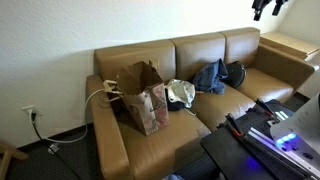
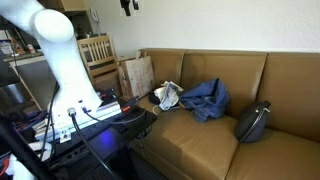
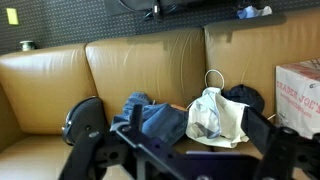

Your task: Pick the white cloth on the couch and put it in the bag

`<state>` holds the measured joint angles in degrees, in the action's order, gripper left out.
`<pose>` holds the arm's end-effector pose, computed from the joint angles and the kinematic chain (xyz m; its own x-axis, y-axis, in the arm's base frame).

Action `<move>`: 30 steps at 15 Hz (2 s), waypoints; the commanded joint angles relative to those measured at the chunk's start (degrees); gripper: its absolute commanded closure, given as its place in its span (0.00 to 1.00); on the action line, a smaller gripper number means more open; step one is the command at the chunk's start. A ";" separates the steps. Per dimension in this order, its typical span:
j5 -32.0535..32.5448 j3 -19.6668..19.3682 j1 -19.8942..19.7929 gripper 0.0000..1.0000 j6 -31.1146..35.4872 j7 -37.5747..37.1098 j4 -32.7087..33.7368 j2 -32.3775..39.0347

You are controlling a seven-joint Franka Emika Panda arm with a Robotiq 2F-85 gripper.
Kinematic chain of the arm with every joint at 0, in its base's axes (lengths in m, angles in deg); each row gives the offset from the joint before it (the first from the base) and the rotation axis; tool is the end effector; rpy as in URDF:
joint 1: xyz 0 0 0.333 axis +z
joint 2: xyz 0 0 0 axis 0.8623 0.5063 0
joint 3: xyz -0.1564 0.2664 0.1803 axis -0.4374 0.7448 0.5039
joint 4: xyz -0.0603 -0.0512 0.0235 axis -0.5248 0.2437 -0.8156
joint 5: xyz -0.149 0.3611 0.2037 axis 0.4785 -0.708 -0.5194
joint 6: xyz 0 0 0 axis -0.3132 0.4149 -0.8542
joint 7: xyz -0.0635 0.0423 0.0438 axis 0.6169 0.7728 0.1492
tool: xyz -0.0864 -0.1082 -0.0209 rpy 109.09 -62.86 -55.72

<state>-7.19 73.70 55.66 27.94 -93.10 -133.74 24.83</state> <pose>0.3828 -0.0236 0.5202 0.9902 -0.1342 -0.0390 -0.1250 -0.9753 0.1818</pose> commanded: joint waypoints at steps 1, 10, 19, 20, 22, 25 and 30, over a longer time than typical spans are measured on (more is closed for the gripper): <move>0.24 -0.45 0.59 0.00 -0.19 -0.26 0.15 0.06; -11.43 8.66 3.70 0.00 5.58 -33.99 6.51 30.96; -12.71 6.30 7.36 0.00 8.71 -38.10 7.06 34.14; -15.13 6.17 7.62 0.00 11.29 -38.55 9.15 37.33; -20.65 6.29 8.67 0.00 19.54 -38.25 13.19 44.89; -26.98 5.97 10.28 0.00 32.65 -38.31 17.61 53.67; -28.38 2.03 13.23 0.00 50.17 -44.02 30.02 71.12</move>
<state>-34.48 78.59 67.01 71.76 -133.84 -112.13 86.47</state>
